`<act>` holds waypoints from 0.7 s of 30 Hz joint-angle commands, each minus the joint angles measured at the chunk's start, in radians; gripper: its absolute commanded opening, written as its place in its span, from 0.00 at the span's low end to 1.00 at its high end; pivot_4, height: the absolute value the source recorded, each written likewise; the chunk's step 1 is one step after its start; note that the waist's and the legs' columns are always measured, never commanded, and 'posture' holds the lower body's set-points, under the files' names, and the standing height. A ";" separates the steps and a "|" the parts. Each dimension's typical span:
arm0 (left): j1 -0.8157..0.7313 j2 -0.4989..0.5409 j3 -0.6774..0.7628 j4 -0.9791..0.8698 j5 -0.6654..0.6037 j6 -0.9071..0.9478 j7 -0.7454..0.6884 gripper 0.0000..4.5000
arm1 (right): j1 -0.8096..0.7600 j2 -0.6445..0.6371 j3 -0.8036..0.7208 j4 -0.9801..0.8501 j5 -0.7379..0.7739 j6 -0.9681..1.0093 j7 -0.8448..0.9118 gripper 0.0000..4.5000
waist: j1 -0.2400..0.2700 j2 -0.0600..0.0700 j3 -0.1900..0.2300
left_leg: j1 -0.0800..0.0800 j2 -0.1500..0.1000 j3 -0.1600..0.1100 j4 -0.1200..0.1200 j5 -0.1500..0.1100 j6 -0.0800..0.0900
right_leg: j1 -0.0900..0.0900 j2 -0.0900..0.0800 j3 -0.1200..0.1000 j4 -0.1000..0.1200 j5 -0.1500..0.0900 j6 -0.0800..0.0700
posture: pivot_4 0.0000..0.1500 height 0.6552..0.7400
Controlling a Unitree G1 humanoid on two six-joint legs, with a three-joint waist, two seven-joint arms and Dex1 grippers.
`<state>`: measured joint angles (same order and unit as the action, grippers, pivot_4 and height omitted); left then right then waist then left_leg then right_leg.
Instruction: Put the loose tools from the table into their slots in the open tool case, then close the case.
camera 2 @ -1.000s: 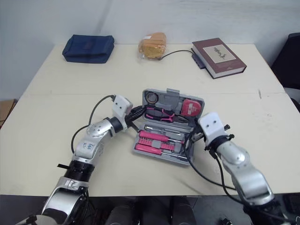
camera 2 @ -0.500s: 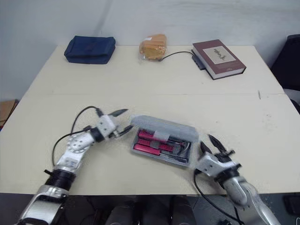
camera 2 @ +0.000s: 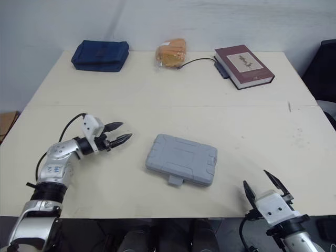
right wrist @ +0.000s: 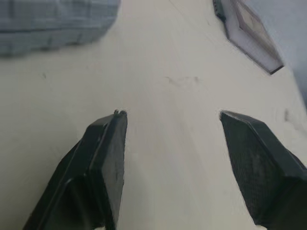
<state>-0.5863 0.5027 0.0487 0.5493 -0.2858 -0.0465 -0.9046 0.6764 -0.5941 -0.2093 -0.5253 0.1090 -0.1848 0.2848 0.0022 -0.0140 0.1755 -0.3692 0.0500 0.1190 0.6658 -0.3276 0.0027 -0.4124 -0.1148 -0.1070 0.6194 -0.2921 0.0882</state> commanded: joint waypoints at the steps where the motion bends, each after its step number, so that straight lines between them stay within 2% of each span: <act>1: -0.101 -0.048 -0.046 0.053 0.027 -0.013 -0.051 0.20 | -0.017 -0.019 0.057 -0.151 0.145 0.108 0.109 0.31 | 0.003 0.000 0.000 | 0.000 -0.001 0.000 0.001 0.000 0.000 | 0.000 0.000 0.000 0.000 0.000 0.000 | 1.00 1.00; 3: -0.153 -0.072 -0.066 0.111 0.053 -0.018 -0.063 0.00 | -0.043 -0.036 0.094 -0.185 0.151 0.171 0.147 0.08 | 0.002 -0.001 0.000 | 0.000 -0.003 0.000 0.002 0.000 0.001 | 0.000 0.000 0.000 0.000 0.000 0.000 | 1.00 1.00; 4: -0.199 -0.095 -0.084 0.160 0.075 -0.032 -0.064 0.00 | -0.064 -0.048 0.131 -0.207 0.154 0.218 0.168 0.01 | 0.001 -0.001 0.000 | 0.000 -0.003 0.000 0.002 0.000 0.001 | 0.000 0.000 0.000 0.000 0.000 0.000 | 1.00 1.00; 7: -0.322 -0.149 -0.146 0.309 0.156 -0.069 -0.073 0.00 | -0.117 -0.073 0.221 -0.248 0.159 0.321 0.219 0.01 | 0.003 -0.004 0.002 | -0.001 -0.003 0.000 0.002 0.000 0.001 | 0.000 0.001 -0.001 0.000 0.000 0.000 | 1.00 1.00; 10: -0.396 -0.188 -0.170 0.424 0.205 -0.125 -0.080 0.00 | -0.153 -0.109 0.283 -0.243 0.103 0.364 0.264 0.01 | 0.009 -0.004 0.002 | -0.001 -0.004 0.000 0.003 0.000 0.001 | 0.000 0.001 -0.001 -0.001 0.000 0.000 | 1.00 1.00; 12: -0.434 -0.233 -0.176 0.479 0.206 -0.177 -0.139 0.00 | -0.192 -0.115 0.320 -0.192 0.041 0.365 0.268 0.01 | 0.009 -0.005 0.002 | -0.001 -0.004 0.002 0.003 0.000 0.000 | 0.000 0.001 -0.001 -0.001 0.000 0.000 | 1.00 1.00; 16: -0.472 -0.272 -0.185 0.553 0.245 -0.210 -0.143 0.00 | -0.250 -0.088 0.348 -0.126 -0.012 0.391 0.250 0.01 | 0.015 -0.008 0.004 | -0.002 -0.004 0.002 0.006 0.000 0.000 | 0.000 0.001 -0.002 -0.002 0.000 0.001 | 1.00 1.00; 21: -0.482 -0.274 -0.231 0.611 0.330 -0.267 -0.144 0.00 | -0.267 -0.120 0.328 -0.067 -0.063 0.454 0.262 0.01 | 0.021 -0.008 0.004 | -0.003 -0.003 0.001 0.011 -0.001 0.002 | 0.001 0.000 -0.002 0.001 0.000 0.001 | 1.00 1.00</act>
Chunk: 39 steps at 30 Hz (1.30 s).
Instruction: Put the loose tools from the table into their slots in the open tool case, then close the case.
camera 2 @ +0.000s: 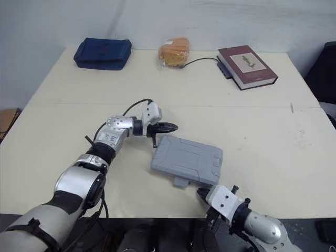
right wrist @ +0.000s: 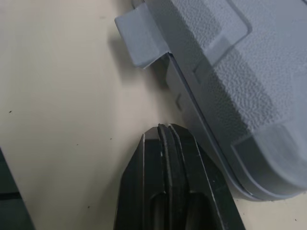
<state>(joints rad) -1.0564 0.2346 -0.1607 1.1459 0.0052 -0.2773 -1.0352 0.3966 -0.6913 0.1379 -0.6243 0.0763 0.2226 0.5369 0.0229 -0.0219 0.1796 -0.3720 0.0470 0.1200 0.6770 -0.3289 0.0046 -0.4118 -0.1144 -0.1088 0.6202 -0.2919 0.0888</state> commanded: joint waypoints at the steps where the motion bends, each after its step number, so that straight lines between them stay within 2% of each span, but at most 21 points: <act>1: -0.011 -0.006 -0.020 0.015 0.037 -0.036 -0.036 0.00 | 0.018 -0.030 -0.029 0.035 -0.035 0.049 0.014 0.01 | 0.000 0.000 0.000 | 0.000 0.000 0.000 0.001 0.000 0.001 | 0.000 0.000 0.000 0.000 0.000 0.000 | 1.00 1.00; 7: 0.052 0.022 0.002 -0.047 -0.012 -0.021 -0.245 0.00 | 0.010 -0.060 -0.120 0.071 -0.041 0.044 0.020 0.01 | 0.002 0.000 0.000 | -0.002 0.000 0.000 0.005 -0.004 0.005 | 0.001 -0.001 0.000 0.000 0.001 0.002 | 1.00 1.00; 11: 0.167 0.077 0.015 -0.203 -0.065 -0.002 -0.354 0.00 | -0.052 -0.099 -0.147 0.143 -0.044 0.009 0.057 0.01 | -0.002 0.000 0.000 | -0.001 0.000 0.000 0.006 -0.005 0.006 | 0.002 -0.002 0.001 0.000 0.002 0.003 | 1.00 1.00; 15: 0.264 0.117 0.016 -0.382 -0.097 0.066 -0.369 0.00 | -0.116 -0.106 -0.141 0.213 -0.056 -0.038 0.077 0.01 | -0.001 -0.001 0.000 | -0.001 0.001 0.000 0.006 -0.005 0.006 | 0.002 -0.001 0.001 0.000 0.002 0.003 | 1.00 1.00; 20: 0.431 0.169 0.035 -0.715 -0.170 0.252 -0.323 0.00 | -0.235 -0.086 -0.120 0.312 -0.076 -0.101 0.084 0.01 | -0.004 0.000 0.000 | 0.000 0.002 0.000 0.006 -0.004 0.006 | 0.002 -0.003 0.003 0.001 0.002 0.003 | 1.00 1.00; 24: 0.515 0.181 0.038 -0.879 -0.216 0.365 -0.288 0.00 | -0.256 -0.068 -0.128 0.349 -0.098 -0.129 0.057 0.01 | 0.000 0.000 0.000 | 0.000 0.003 0.000 0.006 -0.003 0.004 | 0.003 -0.002 0.002 0.002 0.002 0.003 | 1.00 1.00; 27: 0.556 0.203 0.041 -0.937 -0.236 0.376 -0.282 0.00 | -0.235 -0.062 -0.161 0.354 -0.121 -0.154 0.022 0.01 | 0.000 0.000 0.000 | 0.000 0.003 0.000 0.006 -0.003 0.003 | 0.003 -0.003 0.003 0.002 0.002 0.003 | 1.00 1.00; 30: 0.575 0.219 0.086 -0.971 -0.329 0.443 -0.304 0.00 | -0.142 -0.038 -0.260 0.311 -0.080 -0.136 -0.005 0.01 | 0.004 0.000 0.000 | 0.000 0.003 0.000 0.006 -0.003 0.003 | 0.003 -0.003 0.003 0.002 0.002 0.003 | 1.00 1.00; 35: 0.501 0.306 0.091 -1.009 -0.419 0.573 -0.405 0.00 | 0.055 0.026 -0.423 0.184 0.003 -0.198 0.000 0.01 | 0.002 0.000 0.000 | 0.000 0.003 0.000 0.006 -0.003 0.003 | 0.002 -0.003 0.002 0.001 0.002 0.003 | 1.00 1.00; 39: 0.439 0.257 0.003 -1.059 -0.414 0.572 -0.430 0.00 | 0.168 0.078 -0.430 0.008 0.079 -0.184 0.035 0.01 | 0.001 0.003 0.001 | 0.000 0.003 -0.001 0.005 -0.003 0.003 | 0.003 -0.002 0.003 0.001 0.002 0.003 | 1.00 1.00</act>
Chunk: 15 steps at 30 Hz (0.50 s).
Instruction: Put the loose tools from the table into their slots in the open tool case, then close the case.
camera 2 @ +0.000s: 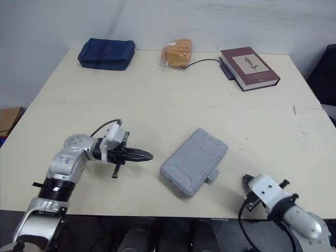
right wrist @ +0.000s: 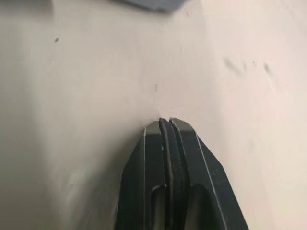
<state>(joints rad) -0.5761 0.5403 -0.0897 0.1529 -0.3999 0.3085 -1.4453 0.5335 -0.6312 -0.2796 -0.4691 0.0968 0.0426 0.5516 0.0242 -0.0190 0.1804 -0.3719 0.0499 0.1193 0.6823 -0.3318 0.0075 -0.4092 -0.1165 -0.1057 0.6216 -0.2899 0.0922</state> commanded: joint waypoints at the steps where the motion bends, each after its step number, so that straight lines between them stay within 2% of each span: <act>1: -0.056 -0.078 -0.087 -0.066 -0.001 -0.015 -0.005 0.00 | 0.037 0.023 0.001 -0.174 0.053 0.014 0.018 0.01 | -0.001 0.000 0.000 | 0.000 0.000 0.000 0.000 0.000 0.000 | 0.000 0.000 0.001 0.000 0.000 0.000 | 1.00 1.00; 4: -0.094 -0.153 -0.129 -0.029 0.027 -0.033 0.033 0.00 | 0.015 0.042 0.045 -0.221 0.046 0.098 -0.003 0.01 | -0.005 0.000 -0.001 | 0.001 -0.001 0.002 0.000 0.000 0.001 | 0.001 0.000 0.003 -0.001 0.001 0.002 | 1.00 1.00; 7: -0.126 -0.248 -0.209 0.048 0.099 -0.196 0.025 0.00 | -0.049 0.071 0.121 -0.257 -0.002 0.159 -0.049 0.01 | -0.004 0.000 -0.001 | 0.000 -0.002 0.001 0.000 0.000 -0.001 | -0.001 0.003 0.002 0.000 0.000 0.000 | 1.00 1.00; 9: -0.160 -0.308 -0.247 0.145 0.188 -0.290 0.103 0.00 | -0.068 0.088 0.131 -0.265 -0.003 0.187 -0.065 0.01 | 0.000 0.001 -0.001 | 0.000 -0.003 0.001 0.000 0.000 -0.002 | -0.002 0.003 0.002 0.000 -0.001 -0.001 | 1.00 1.00; 13: -0.220 -0.359 -0.306 0.290 0.318 -0.435 0.182 0.00 | -0.099 0.090 0.186 -0.265 -0.026 0.240 -0.067 0.01 | 0.002 0.001 -0.001 | 0.000 -0.003 0.001 0.001 -0.001 0.002 | -0.002 0.002 0.002 0.000 -0.001 -0.001 | 1.00 1.00; 15: -0.242 -0.386 -0.311 0.329 0.348 -0.403 0.240 0.00 | -0.118 0.095 0.213 -0.256 -0.036 0.264 -0.072 0.01 | 0.001 0.001 -0.001 | -0.001 -0.003 0.001 0.001 -0.002 0.003 | -0.002 0.002 0.001 0.000 -0.001 -0.001 | 1.00 1.00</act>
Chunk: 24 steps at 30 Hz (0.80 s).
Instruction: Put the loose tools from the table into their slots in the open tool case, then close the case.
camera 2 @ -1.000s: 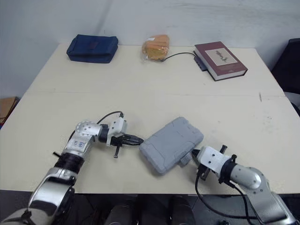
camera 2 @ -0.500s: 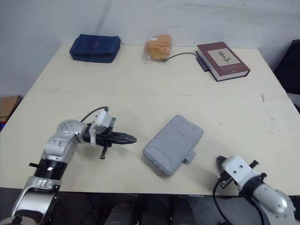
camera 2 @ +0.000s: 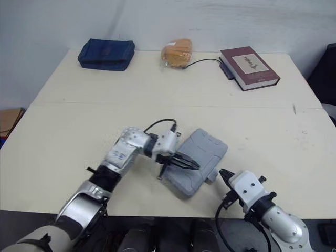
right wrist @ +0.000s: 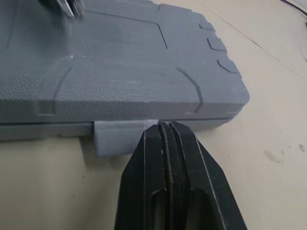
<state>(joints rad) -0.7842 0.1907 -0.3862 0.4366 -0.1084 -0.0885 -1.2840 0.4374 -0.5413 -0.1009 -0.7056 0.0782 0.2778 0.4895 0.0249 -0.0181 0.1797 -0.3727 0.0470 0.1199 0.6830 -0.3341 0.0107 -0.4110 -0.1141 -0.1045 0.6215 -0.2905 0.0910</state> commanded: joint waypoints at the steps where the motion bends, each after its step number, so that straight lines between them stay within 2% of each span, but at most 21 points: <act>1: -0.038 -0.034 -0.034 0.052 0.087 0.021 0.092 0.00 | -0.031 0.009 0.052 -0.007 -0.020 0.050 -0.011 0.01 | -0.001 0.000 0.000 | 0.000 0.000 0.000 0.000 0.000 0.001 | 0.000 0.000 0.000 0.000 0.000 0.000 | 1.00 1.00; 3: -0.031 -0.017 -0.062 0.049 0.123 0.051 0.090 0.00 | -0.059 0.019 0.092 0.030 -0.049 0.054 -0.025 0.01 | -0.001 0.000 0.000 | 0.000 0.000 0.000 0.000 -0.001 0.002 | 0.000 0.000 0.000 0.000 0.000 0.000 | 1.00 1.00; 11: 0.022 0.038 -0.095 -0.024 0.128 0.116 0.053 0.00 | -0.122 0.070 0.176 0.129 -0.079 0.076 -0.042 0.01 | -0.013 0.004 -0.006 | 0.003 0.001 0.000 0.000 -0.001 0.002 | 0.001 0.000 -0.001 0.001 -0.001 -0.002 | 1.00 1.00; 14: 0.023 0.040 -0.102 -0.022 0.134 0.116 0.052 0.00 | -0.160 0.065 0.175 0.149 -0.074 0.090 -0.030 0.01 | -0.019 -0.001 -0.013 | 0.003 0.002 0.000 0.000 -0.001 0.002 | 0.002 0.000 -0.001 0.001 -0.001 -0.002 | 1.00 1.00; 19: 0.014 0.028 -0.108 0.044 0.151 0.084 0.068 0.00 | -0.245 0.059 0.169 0.177 -0.066 0.080 -0.004 0.01 | -0.026 -0.004 -0.016 | 0.004 0.003 -0.001 0.000 -0.001 0.002 | 0.003 0.000 -0.001 0.002 -0.001 -0.002 | 1.00 1.00; 24: -0.002 0.021 -0.108 0.132 0.164 0.033 0.080 0.00 | -0.266 0.035 0.175 0.177 -0.047 0.120 0.046 0.01 | -0.026 -0.005 -0.018 | 0.004 0.003 -0.001 0.000 -0.001 0.002 | 0.003 0.000 -0.001 0.002 -0.001 -0.002 | 1.00 1.00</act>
<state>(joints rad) -0.8200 0.2027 -0.4419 0.4786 -0.0198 -0.0638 -1.2094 0.1834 -0.4999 0.0656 -0.5063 0.0056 0.3874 0.5080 -0.0009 -0.0228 0.1612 -0.3690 0.0504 0.1185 0.6828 -0.3352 0.0127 -0.4082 -0.1144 -0.1054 0.6231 -0.2917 0.0889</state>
